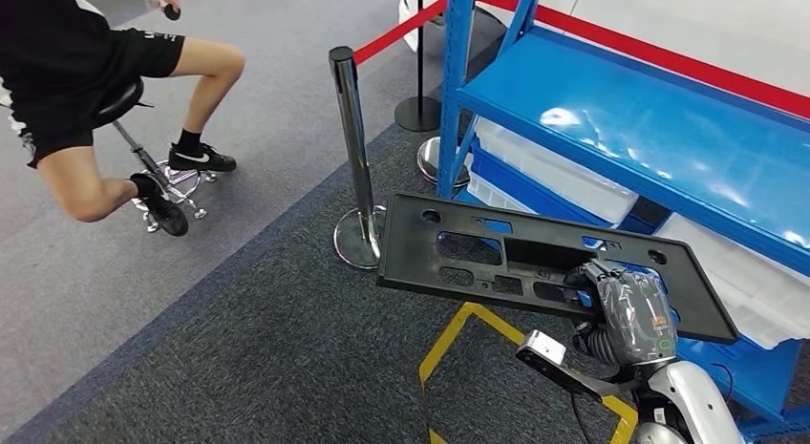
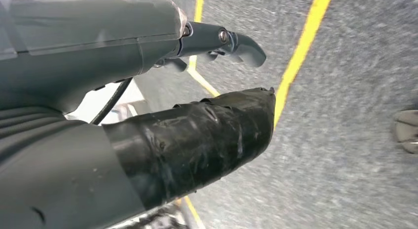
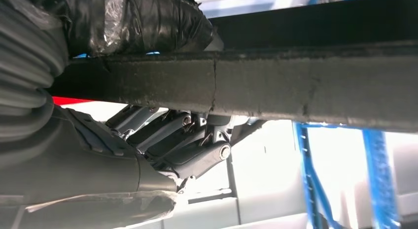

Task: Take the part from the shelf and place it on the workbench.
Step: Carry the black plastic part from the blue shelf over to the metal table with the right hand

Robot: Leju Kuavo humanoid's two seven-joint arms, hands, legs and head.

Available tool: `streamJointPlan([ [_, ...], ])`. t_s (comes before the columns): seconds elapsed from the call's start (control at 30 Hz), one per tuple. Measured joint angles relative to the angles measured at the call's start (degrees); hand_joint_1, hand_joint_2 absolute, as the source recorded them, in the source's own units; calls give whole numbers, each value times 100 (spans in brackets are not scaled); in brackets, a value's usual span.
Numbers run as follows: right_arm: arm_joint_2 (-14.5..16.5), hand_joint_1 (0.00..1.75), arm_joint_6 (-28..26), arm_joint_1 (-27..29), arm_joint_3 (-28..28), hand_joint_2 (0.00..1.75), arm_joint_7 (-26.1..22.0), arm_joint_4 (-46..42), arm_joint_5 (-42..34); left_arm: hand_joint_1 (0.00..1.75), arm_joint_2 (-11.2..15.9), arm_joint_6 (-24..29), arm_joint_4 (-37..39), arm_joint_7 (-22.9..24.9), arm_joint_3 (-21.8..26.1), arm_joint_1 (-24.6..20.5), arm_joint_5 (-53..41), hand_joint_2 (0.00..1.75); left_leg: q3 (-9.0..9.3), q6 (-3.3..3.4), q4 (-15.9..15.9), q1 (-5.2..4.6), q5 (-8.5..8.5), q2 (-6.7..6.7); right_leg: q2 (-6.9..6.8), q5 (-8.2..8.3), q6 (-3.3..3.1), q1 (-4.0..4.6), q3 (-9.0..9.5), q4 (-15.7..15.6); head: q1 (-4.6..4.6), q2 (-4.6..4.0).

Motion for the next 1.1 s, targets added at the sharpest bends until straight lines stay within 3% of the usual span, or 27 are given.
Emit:
streamJointPlan([
  [0.03, 0, 175, 1, -5, 1, 175, -3, 1, 2, 0, 3, -13, 0, 10, 0, 8, -1, 0, -21, 29, -56, -12, 61, -43, -55, 51, 35, -9, 10, -35, 0, 0],
  [0.07, -1, 175, 1, -11, 3, 175, -5, 4, 5, 0, 1, -28, 0, 23, 1, 15, -1, 0, -50, 65, -110, -8, 153, -87, -10, 38, 68, -23, 9, -42, 1, 0],
  [0.1, 0, 175, 1, -16, 6, 175, -7, 8, 9, 0, -4, -43, 1, 44, 1, 18, -1, 0, -87, 108, -164, 9, 248, -130, 124, -79, 95, -29, -12, 19, 2, 0],
  [0.17, -5, 175, 1, -21, 9, 175, -2, 16, 28, 0, -16, -72, 1, 80, 1, 4, -1, 0, -217, 167, -209, 46, 427, -222, 514, -599, 127, -42, -126, 457, 3, 0],
  [0.2, -8, 175, 2, -18, 12, 175, 4, 19, 39, 0, -18, -83, 1, 95, 0, -6, -1, 0, -321, 187, -186, 47, 496, -280, 642, -880, 133, -38, -199, 803, 3, 0],
  [0.23, -12, 175, 3, -16, 12, 175, 11, 22, 51, 0, -18, -90, 1, 102, 0, -12, -1, 0, -434, 186, -146, 47, 558, -345, 698, -1053, 141, -36, -249, 1135, 3, 0],
  [0.27, -14, 175, 3, -14, 14, 175, 17, 25, 61, 0, -19, -97, 1, 106, 0, -12, -1, 0, -559, 178, -94, 48, 616, -413, 719, -1087, 149, -36, -243, 1361, 3, 0],
  [0.3, -14, 175, 3, -14, 14, 175, 19, 26, 66, 0, -20, -103, 1, 110, 0, -10, -1, 0, -690, 164, -29, 55, 667, -481, 730, -999, 159, -39, -158, 1419, 3, 0],
  [0.37, -15, 175, 3, -18, 14, 175, 18, 26, 73, 0, -23, -115, 1, 114, 1, -7, -2, 0, -956, 113, 136, 83, 747, -616, 797, -719, 182, -64, 263, 994, 3, 0],
  [0.43, -15, 175, 2, -28, 15, 175, 18, 26, 84, 0, -26, -131, 1, 98, 1, -11, -6, 0, -1191, 39, 306, 92, 799, -748, 1018, -754, 182, -86, 698, 362, 0, 0],
  [0.5, -15, 175, 2, -36, 18, 175, 20, 26, 105, 0, -23, -209, 1, 41, 0, -5, -18, 0, -1319, -32, 395, 73, 870, -878, 1118, -896, 121, -78, 813, 109, -3, 0],
  [0.57, -8, 175, 7, -51, 39, 175, 24, 27, 146, 0, -14, -346, 1, -22, 0, 30, -29, 0, -1375, -83, 410, 76, 948, -962, 970, -848, 17, -80, 759, 100, -2, 0],
  [0.6, 6, 175, 22, -67, 67, 175, 36, 27, 192, 0, -10, -407, 1, -36, -1, 50, -32, 0, -1409, -103, 458, 81, 901, -903, 897, -807, -30, -82, 730, 95, -8, 0],
  [0.67, 70, 175, 90, -131, 164, 175, 131, 31, 360, 0, -6, -466, -1, -21, -1, 69, -31, 0, -1554, -160, 850, 97, 533, -639, 740, -727, -102, -77, 651, 83, -19, 0],
  [0.73, 208, 175, 183, -236, 307, 175, 332, 74, 594, 0, -16, -475, -2, 44, -1, 60, -67, 0, -1764, -216, 1531, 126, 91, -435, 596, -658, -126, -50, 564, 84, -25, 0],
  [0.8, 371, 175, 233, -381, 484, 175, 523, 154, 765, 0, -46, -477, -2, 138, -8, 39, -156, 0, -1763, -233, 1863, 144, 4, -377, 444, -599, -120, -32, 477, 89, -25, 0],
  [0.83, 431, 175, 238, -453, 571, 175, 583, 190, 808, 0, -65, -474, -2, 174, -15, 31, -206, 0, -1604, -220, 1726, 144, 89, -359, 367, -578, -114, -26, 445, 91, -25, 0],
  [0.87, 475, 175, 236, -518, 643, 175, 618, 218, 830, 0, -79, -470, -2, 187, -25, 25, -254, 0, -1330, -185, 1380, 134, 210, -313, 292, -564, -107, -18, 429, 91, -25, 0],
  [0.93, 530, 175, 230, -624, 733, 175, 644, 251, 844, 0, -82, -462, -2, 131, -51, 26, -331, 0, -813, -83, 634, 77, 331, -129, 145, -540, -80, -8, 438, 80, -25, 0],
  [0.97, 544, 175, 227, -664, 753, 175, 644, 263, 845, 0, -80, -462, -2, 82, -64, 38, -360, 0, -677, -29, 408, 37, 362, -52, 78, -527, -56, -9, 455, 68, -26, 0],
  [1.0, 555, 175, 226, -693, 766, 175, 645, 276, 846, 0, -74, -463, -1, 33, -78, 56, -383, 0, -651, 16, 322, 5, 358, -20, 15, -511, -27, -13, 471, 49, -27, 0],
  [1.07, 565, 175, 226, -729, 788, 175, 646, 302, 849, 0, -62, -471, 0, -28, -104, 101, -412, 0, -646, 101, 203, 3, 442, -102, -70, -491, 43, -12, 512, -3, -30, 0],
  [1.1, 569, 175, 226, -743, 800, 175, 646, 315, 850, 0, -60, -475, 0, -48, -120, 116, -420, 0, -611, 134, 104, 22, 486, -158, 14, -522, 74, -11, 512, 15, -27, 0],
])
